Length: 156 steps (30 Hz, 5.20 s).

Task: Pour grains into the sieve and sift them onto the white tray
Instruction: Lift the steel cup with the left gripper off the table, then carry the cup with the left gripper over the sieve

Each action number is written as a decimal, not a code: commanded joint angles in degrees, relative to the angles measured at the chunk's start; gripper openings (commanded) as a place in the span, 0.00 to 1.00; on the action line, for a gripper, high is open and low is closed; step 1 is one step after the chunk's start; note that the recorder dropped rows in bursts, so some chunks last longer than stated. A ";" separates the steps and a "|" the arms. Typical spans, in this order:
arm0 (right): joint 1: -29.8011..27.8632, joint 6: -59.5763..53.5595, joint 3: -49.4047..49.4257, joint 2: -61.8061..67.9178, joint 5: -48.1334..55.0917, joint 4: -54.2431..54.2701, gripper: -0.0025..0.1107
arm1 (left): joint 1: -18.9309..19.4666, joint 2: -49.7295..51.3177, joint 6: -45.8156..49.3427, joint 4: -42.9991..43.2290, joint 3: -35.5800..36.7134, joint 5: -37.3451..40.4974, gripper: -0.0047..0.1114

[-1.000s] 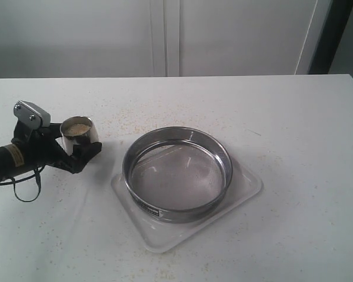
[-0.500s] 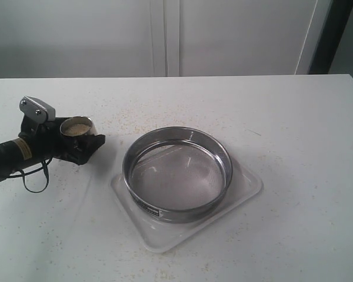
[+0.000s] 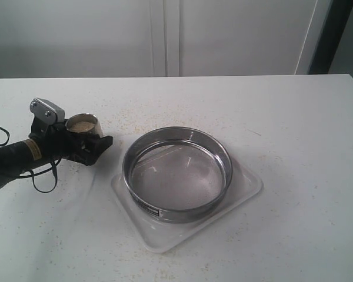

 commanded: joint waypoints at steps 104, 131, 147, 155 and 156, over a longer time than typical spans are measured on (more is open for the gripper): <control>-0.18 0.00 0.31 -0.29 -0.80 -0.13 0.02 | -22.34 -25.89 3.29 3.63 -1.53 38.29 0.04; -0.18 0.01 0.31 -0.29 -0.80 -0.02 0.02 | -30.14 -23.71 17.50 13.22 -8.11 53.31 0.04; -0.18 0.01 0.31 -0.29 -0.80 -0.02 0.02 | -30.14 -23.71 17.87 16.95 -8.11 54.55 0.04; -0.18 0.01 0.31 -0.29 -0.80 -0.02 0.02 | -31.88 -23.71 18.11 22.77 -8.11 55.90 0.04; -0.18 0.01 0.31 -0.29 -0.80 -0.02 0.02 | -32.21 -23.71 18.11 23.00 -8.11 56.44 0.04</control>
